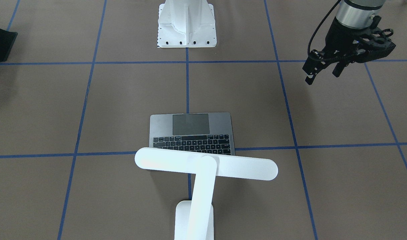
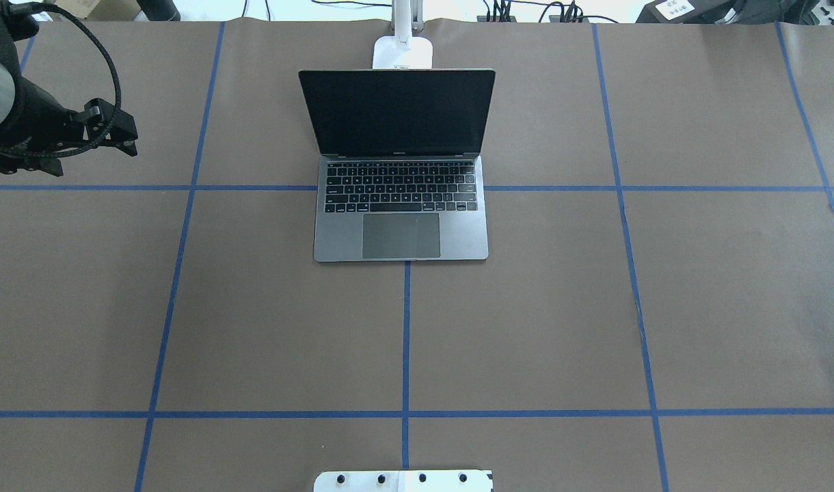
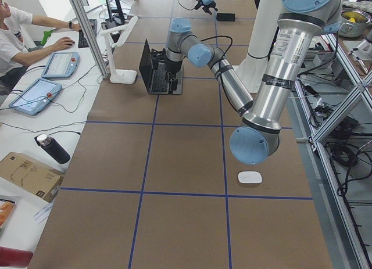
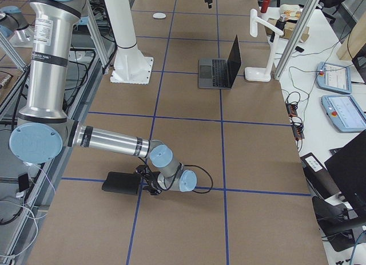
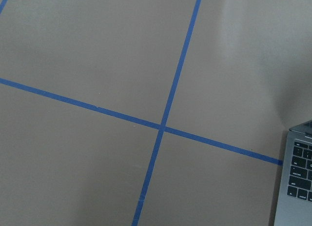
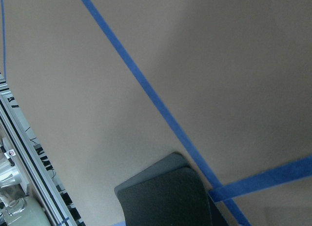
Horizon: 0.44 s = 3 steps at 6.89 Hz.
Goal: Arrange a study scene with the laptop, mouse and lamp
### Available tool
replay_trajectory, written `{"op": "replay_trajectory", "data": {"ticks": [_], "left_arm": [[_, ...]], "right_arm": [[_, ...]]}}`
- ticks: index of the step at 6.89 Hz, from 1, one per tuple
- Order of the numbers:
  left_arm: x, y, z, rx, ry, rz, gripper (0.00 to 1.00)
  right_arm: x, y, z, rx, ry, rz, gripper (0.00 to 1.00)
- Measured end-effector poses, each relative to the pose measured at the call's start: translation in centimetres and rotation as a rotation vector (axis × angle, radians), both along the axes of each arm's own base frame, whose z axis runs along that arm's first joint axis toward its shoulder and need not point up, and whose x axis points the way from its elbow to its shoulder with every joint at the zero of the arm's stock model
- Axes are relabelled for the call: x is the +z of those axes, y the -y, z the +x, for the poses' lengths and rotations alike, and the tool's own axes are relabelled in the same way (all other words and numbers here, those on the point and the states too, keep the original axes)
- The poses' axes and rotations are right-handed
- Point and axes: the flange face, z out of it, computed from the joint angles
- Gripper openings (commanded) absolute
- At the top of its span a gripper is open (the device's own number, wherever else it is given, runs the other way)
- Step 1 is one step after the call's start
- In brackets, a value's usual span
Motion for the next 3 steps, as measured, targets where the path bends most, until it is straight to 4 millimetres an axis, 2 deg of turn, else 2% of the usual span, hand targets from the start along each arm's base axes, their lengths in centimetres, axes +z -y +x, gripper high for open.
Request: {"op": "replay_trajectory", "data": {"ticks": [3], "left_arm": [[-0.4,-0.3,-0.2,-0.002,-0.005,0.010,0.99]], "right_arm": [[-0.1,-0.2,-1.2,0.016,0.030,-0.015,0.95]]}}
